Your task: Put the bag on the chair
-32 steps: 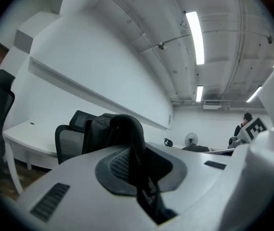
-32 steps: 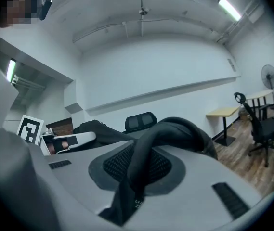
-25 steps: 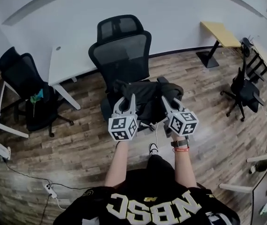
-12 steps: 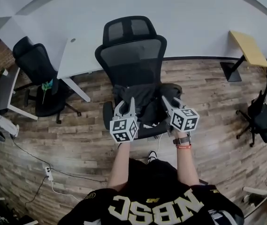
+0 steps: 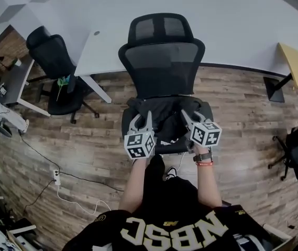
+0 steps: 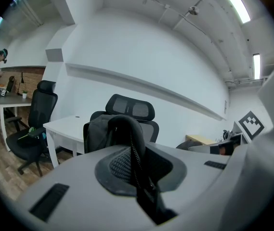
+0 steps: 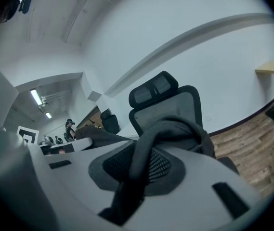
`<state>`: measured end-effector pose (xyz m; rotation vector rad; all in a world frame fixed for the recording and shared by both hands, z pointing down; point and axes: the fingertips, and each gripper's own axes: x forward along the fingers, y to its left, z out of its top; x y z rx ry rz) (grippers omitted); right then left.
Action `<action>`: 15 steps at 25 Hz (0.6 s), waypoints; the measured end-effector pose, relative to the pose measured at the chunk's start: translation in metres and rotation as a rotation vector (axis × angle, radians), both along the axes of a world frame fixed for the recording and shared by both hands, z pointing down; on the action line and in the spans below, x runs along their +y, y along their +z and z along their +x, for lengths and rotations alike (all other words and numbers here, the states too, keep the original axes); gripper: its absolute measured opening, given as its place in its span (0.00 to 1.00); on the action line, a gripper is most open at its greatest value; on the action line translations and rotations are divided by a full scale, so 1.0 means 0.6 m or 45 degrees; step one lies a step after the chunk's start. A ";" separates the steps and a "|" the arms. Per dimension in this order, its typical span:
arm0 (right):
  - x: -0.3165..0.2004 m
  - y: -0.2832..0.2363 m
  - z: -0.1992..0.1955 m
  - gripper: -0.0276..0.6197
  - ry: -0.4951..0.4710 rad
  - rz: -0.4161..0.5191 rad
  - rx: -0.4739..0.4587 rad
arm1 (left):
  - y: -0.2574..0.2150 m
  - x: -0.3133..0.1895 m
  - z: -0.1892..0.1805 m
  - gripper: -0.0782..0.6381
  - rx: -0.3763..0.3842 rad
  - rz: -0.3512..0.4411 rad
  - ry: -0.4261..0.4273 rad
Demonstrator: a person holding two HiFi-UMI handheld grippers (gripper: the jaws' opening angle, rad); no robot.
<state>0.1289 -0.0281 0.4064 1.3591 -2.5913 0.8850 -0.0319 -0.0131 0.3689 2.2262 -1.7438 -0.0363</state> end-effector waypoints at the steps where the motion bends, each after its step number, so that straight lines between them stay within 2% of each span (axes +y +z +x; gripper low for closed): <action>1: -0.007 0.008 -0.008 0.14 -0.010 -0.009 0.004 | 0.008 -0.006 -0.006 0.17 0.002 -0.009 -0.008; 15: -0.146 0.126 -0.079 0.14 -0.060 -0.182 0.098 | 0.124 -0.143 -0.077 0.17 0.065 -0.190 -0.052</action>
